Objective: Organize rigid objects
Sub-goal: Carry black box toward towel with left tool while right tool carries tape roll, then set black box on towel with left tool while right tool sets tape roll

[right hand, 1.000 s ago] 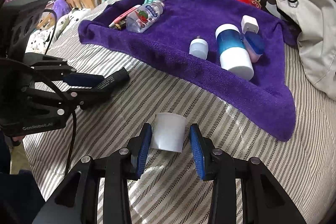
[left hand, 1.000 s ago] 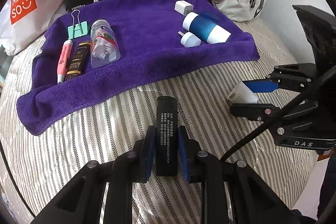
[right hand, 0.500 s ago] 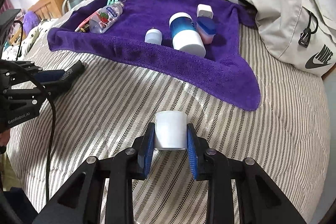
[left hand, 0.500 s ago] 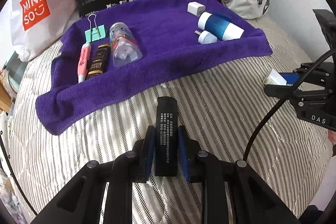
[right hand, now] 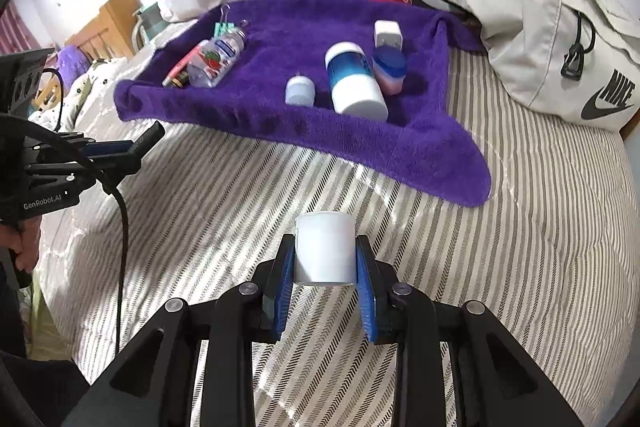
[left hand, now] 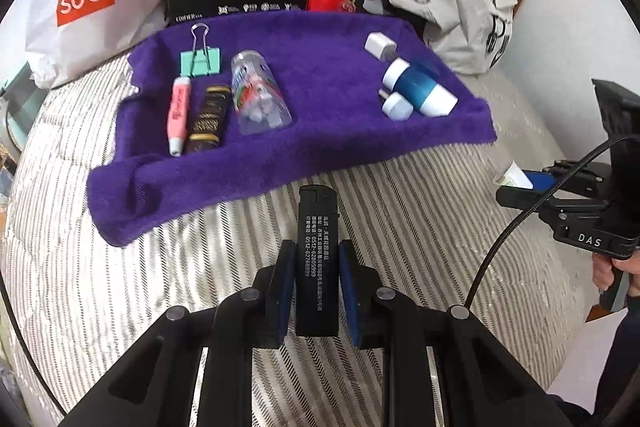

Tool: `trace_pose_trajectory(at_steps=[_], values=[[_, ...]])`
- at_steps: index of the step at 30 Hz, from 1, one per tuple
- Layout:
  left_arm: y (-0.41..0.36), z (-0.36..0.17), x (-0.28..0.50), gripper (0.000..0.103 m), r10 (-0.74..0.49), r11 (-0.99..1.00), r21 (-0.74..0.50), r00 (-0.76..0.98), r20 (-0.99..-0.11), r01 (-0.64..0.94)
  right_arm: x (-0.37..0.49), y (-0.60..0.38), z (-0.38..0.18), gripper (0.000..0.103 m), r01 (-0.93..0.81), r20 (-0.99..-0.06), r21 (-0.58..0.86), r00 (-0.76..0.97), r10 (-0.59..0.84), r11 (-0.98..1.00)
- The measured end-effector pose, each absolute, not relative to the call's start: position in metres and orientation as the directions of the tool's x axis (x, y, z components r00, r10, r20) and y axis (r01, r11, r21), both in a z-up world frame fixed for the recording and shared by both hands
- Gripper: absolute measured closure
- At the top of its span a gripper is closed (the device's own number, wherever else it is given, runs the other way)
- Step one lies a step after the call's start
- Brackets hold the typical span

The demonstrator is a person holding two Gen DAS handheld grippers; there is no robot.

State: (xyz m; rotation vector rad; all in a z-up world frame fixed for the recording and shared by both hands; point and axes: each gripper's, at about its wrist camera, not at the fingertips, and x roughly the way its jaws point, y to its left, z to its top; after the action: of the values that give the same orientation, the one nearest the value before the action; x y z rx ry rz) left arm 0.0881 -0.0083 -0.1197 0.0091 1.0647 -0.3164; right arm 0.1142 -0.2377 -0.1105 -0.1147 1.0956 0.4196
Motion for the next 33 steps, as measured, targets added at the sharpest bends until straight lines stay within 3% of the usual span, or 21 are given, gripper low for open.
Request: trace_pose_trajectory(at_steps=[18,33], values=[[0.018,-0.083,0.128,0.082,-0.22,0.967,-0.119,0.504,-0.835,0.224,0.145,-0.227,-0.075,0.074,-0.451,-0.826,0.163,0.425,0.371,0.878],[0.04,-0.08,0.164,0.082,-0.216,0.972,-0.134,0.512,-0.832,0.192,0.268,-0.174,-0.08,0.074,-0.481,-0.828,0.096,0.447,0.338,0.871]])
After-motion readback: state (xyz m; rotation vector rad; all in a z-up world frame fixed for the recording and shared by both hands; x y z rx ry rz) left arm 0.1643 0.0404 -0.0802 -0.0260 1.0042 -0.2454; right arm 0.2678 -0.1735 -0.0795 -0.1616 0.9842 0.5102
